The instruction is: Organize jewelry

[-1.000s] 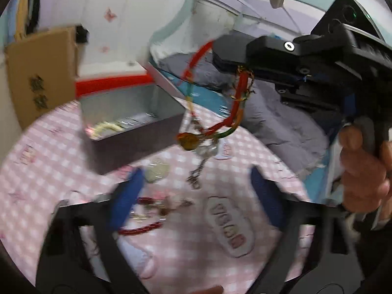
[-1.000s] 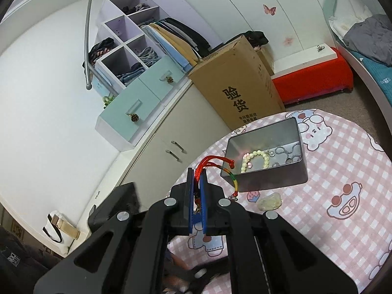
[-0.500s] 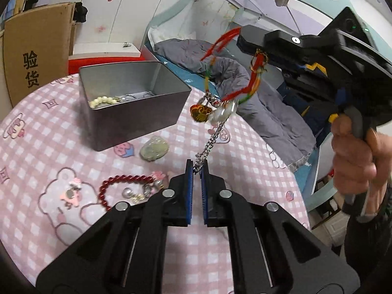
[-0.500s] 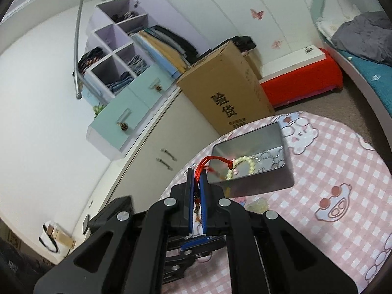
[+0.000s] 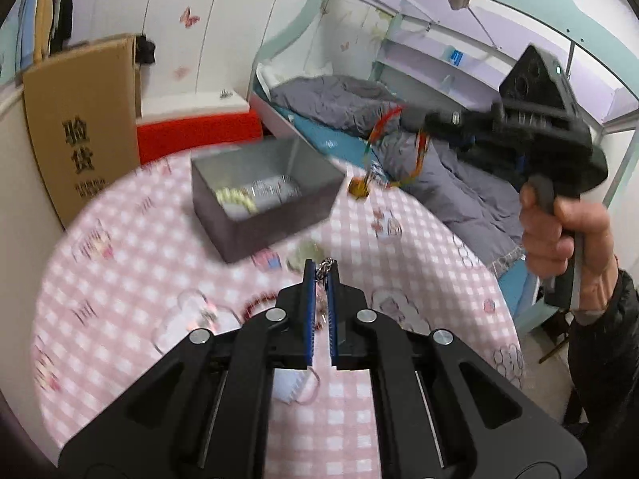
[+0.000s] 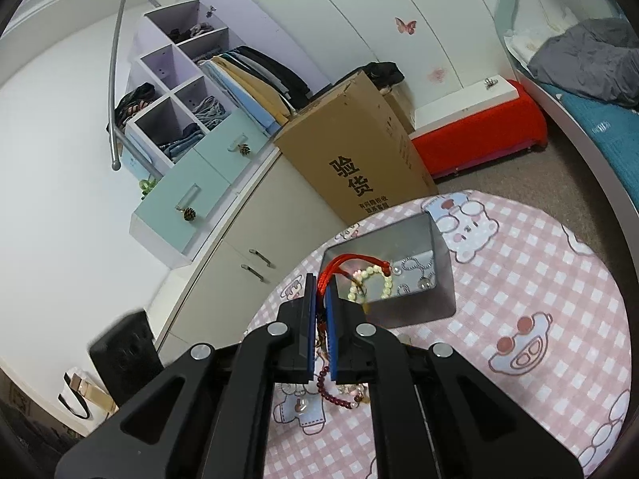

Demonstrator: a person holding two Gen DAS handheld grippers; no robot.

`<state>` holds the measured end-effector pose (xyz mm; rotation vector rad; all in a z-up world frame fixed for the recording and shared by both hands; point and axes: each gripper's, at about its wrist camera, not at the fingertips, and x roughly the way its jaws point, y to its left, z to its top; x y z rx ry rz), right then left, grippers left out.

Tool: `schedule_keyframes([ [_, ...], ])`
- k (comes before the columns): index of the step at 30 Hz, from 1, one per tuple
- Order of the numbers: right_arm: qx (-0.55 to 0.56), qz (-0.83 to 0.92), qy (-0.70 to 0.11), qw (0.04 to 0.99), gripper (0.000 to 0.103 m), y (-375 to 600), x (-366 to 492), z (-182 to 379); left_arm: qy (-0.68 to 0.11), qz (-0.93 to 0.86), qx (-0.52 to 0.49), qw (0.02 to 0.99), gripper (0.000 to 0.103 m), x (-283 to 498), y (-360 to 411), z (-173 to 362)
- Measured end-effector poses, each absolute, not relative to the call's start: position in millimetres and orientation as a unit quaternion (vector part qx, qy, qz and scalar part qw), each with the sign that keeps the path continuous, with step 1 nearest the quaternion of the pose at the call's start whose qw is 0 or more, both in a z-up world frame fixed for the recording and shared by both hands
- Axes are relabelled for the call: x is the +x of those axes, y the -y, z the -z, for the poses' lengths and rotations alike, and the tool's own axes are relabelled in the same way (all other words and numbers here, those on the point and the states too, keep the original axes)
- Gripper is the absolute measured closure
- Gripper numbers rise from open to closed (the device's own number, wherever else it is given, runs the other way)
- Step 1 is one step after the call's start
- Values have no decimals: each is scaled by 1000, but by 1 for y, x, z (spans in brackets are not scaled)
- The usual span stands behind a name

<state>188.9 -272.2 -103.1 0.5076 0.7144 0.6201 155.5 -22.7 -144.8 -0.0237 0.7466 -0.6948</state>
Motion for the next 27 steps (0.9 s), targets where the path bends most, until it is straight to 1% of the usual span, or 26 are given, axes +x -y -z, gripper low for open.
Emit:
schedule_keyframes([
  [6,213,-303,-325,870,100,260,204,78,-327,320,5,889,98,188,22,100],
  [13,160,-284,-314,892,100,245,228,52,-326,290,6,900,98,232,32,64],
  [17,133,-266,-331,896,100,235,244,58,-339,279,7,899,98,248,41,58],
  [24,105,-243,-362,894,100,223,262,82,-358,260,9,897,97,265,50,63],
  [27,98,-222,-383,891,95,223,272,96,-374,241,22,895,96,270,55,68],
])
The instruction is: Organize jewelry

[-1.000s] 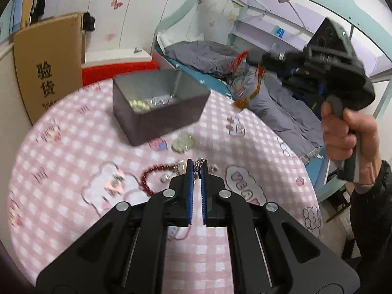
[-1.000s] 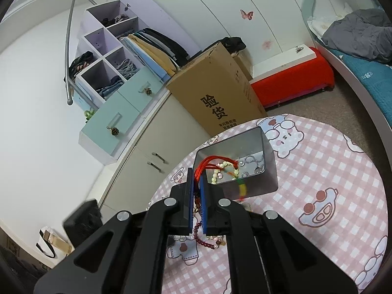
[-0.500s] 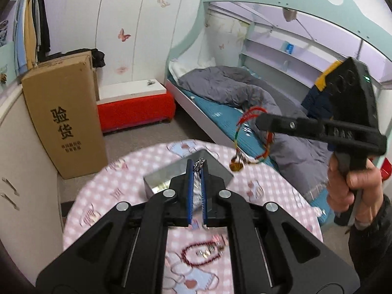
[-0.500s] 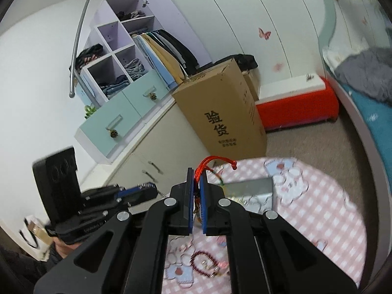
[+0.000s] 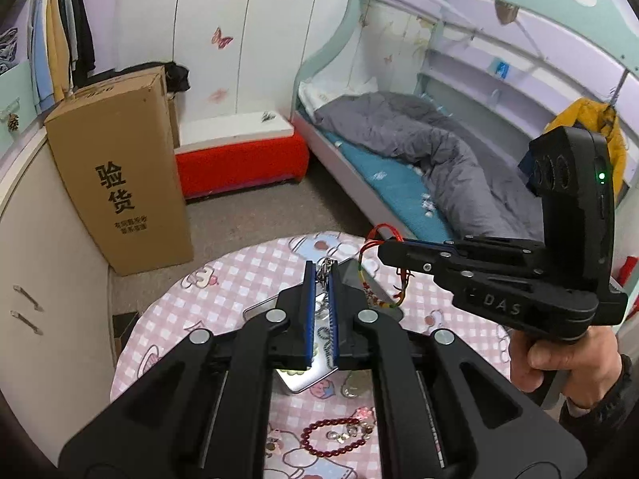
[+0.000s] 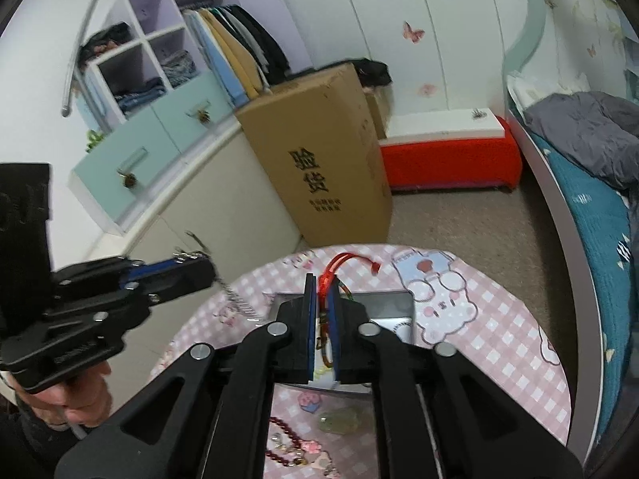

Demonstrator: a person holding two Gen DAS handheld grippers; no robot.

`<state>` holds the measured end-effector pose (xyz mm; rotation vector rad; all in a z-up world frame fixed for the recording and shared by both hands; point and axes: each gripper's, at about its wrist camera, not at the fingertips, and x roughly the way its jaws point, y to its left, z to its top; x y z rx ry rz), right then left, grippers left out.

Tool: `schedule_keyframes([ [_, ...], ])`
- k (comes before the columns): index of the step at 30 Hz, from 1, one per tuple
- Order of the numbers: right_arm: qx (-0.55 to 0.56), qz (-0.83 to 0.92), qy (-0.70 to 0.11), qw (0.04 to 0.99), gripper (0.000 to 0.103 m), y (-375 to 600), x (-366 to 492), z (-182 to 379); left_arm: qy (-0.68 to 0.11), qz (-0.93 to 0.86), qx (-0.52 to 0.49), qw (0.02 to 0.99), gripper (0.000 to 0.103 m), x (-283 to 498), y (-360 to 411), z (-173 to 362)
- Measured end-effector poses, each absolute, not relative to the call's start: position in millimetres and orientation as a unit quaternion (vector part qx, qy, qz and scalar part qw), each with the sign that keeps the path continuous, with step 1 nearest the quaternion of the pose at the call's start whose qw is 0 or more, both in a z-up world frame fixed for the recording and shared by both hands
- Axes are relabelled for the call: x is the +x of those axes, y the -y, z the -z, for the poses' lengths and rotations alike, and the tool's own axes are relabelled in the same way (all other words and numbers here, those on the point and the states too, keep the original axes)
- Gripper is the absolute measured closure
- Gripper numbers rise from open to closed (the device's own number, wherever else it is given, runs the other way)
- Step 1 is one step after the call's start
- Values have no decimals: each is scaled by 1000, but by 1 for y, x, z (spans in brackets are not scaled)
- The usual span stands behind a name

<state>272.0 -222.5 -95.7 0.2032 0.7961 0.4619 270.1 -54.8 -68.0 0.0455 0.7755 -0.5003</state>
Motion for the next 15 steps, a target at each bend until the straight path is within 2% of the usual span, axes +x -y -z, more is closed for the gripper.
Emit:
schedule_keyframes([
  [1,96,-217,-391,889,86,223,274,99,-383,228,31,895,84,273,58,69],
  [2,94,-206,-398,889,65,224,276,104,-394,210,42,894,45,277,60,72],
  [3,95,-197,-397,891,48,227,276,105,-398,193,44,896,22,278,60,72],
  [4,98,-191,-392,895,11,228,275,105,-386,184,43,903,6,275,57,71],
  [5,104,-183,-378,902,7,232,272,103,-365,179,43,913,6,270,54,67],
  [15,121,-153,-344,919,8,248,259,79,-347,157,30,924,6,259,40,48],
])
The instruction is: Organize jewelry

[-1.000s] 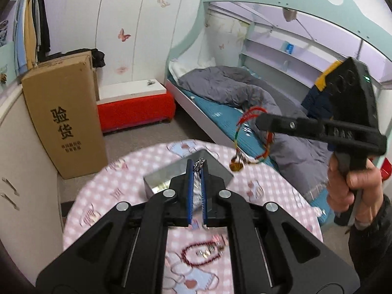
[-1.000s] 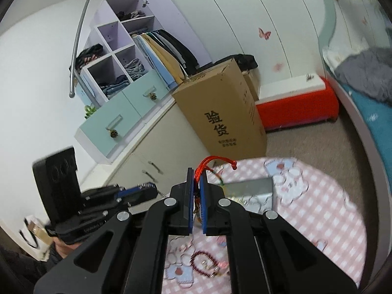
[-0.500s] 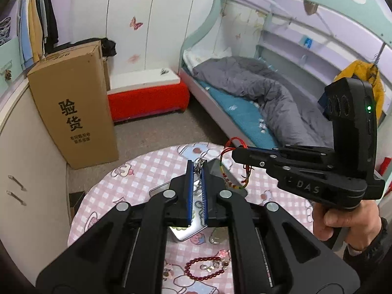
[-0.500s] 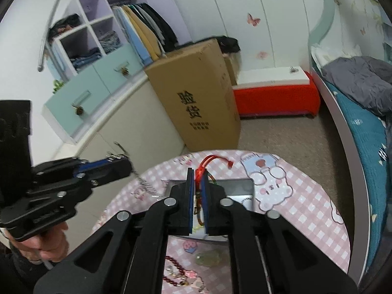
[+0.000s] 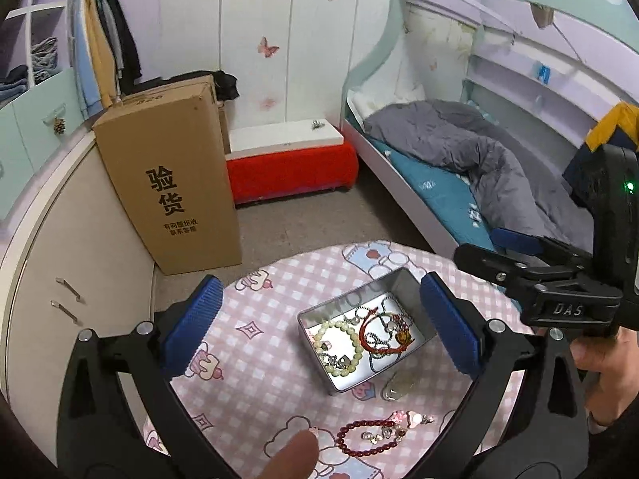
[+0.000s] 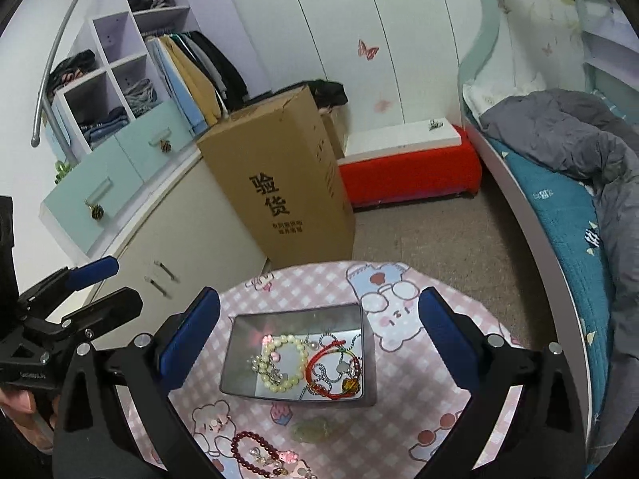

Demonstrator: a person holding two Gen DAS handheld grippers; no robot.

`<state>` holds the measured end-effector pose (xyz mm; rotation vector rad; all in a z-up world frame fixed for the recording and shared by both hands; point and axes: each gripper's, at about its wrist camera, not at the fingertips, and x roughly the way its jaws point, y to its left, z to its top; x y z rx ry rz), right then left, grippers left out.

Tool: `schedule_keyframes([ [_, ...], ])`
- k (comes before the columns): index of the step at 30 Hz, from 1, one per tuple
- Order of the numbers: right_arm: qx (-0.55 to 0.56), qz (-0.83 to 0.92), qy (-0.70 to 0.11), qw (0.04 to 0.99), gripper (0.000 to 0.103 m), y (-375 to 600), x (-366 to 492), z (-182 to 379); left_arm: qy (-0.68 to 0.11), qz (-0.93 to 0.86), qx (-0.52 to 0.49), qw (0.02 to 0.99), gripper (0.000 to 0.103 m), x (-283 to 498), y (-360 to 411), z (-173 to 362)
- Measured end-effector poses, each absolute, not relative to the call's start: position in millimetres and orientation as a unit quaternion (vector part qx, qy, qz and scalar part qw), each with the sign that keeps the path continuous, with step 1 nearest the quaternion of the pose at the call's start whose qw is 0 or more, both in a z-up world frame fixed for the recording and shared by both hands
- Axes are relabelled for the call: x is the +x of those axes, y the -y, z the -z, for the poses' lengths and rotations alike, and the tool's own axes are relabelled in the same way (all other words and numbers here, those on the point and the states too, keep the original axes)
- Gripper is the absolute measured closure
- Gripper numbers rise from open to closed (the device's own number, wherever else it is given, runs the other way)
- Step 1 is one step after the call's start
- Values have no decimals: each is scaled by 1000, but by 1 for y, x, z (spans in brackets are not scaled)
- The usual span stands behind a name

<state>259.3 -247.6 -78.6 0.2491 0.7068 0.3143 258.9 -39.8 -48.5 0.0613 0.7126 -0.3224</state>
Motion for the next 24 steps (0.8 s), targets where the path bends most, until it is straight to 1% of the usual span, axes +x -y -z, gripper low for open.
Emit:
schedule_keyframes([
  [7,116,-153,-312,930,8,249,236,56,-314,144,4,938,6,240,19,33],
  [12,96,-139,-303,938,8,249,211,50,-303,130,-1,944,6,223,6,36],
  [17,77,-122,-312,939,7,249,180,69,-307,130,-21,943,6,205,-7,57],
  [20,62,-114,-332,934,7,247,164,89,-320,140,-33,936,6,195,-13,79],
  [24,41,-119,-365,923,7,237,148,118,-349,125,-21,928,6,187,-16,115],
])
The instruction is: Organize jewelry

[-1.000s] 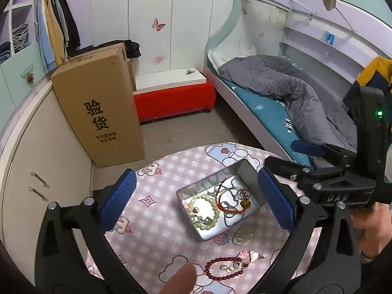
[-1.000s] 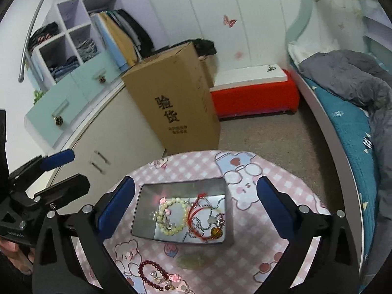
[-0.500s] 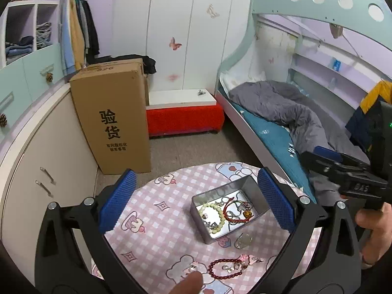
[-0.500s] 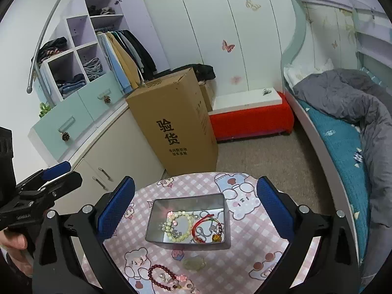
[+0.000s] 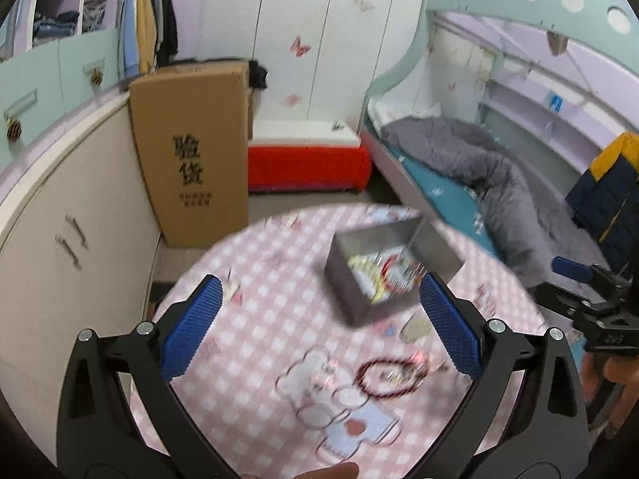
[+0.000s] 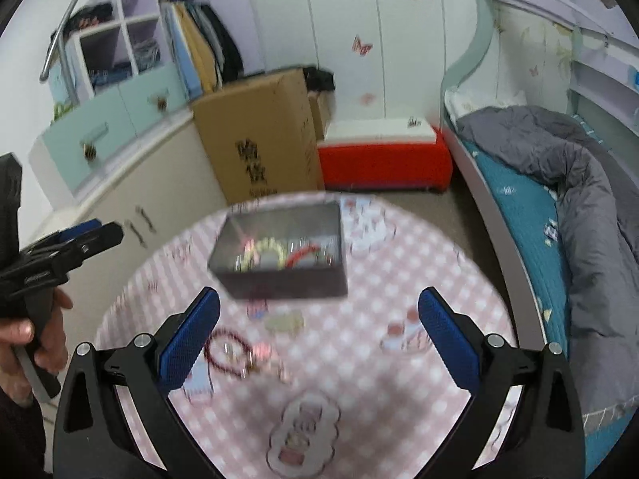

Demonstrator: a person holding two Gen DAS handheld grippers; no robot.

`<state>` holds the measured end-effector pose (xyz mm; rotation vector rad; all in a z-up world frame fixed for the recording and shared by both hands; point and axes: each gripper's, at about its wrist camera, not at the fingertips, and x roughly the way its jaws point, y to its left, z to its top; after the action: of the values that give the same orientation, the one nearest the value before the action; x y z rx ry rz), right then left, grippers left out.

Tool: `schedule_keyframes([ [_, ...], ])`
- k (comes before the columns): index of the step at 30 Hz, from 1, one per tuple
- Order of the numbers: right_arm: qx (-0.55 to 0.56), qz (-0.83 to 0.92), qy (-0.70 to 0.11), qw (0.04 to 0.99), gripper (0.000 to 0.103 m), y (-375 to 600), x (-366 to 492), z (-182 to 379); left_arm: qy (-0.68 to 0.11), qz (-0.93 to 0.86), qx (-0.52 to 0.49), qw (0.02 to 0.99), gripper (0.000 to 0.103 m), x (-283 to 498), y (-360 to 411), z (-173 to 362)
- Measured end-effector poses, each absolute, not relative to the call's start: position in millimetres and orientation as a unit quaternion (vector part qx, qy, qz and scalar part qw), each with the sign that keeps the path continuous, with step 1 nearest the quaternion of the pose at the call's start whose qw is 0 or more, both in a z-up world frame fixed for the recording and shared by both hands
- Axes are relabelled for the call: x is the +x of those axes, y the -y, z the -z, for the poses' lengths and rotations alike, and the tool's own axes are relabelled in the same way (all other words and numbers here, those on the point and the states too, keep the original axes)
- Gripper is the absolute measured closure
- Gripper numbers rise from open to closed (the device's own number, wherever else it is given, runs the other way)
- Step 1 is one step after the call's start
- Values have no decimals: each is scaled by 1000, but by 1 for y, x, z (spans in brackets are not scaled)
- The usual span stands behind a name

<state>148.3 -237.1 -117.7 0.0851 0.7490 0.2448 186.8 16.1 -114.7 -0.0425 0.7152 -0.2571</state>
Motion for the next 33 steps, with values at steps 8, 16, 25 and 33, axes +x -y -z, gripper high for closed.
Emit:
schedule_keyframes([
  [8,12,-119,-415,902,7,225,144,165,-408,114,4,906,6,181,-22,177],
  [16,-54,-157,-459,873,21,197,153,211,-446,101,59,888,6,190,-16,226],
  [25,-89,-175,-451,870,66,175,163,223,-455,113,78,880,8,202,-4,239],
  [33,-54,-197,-453,868,89,177,158,218,-448,171,90,873,82,195,18,229],
])
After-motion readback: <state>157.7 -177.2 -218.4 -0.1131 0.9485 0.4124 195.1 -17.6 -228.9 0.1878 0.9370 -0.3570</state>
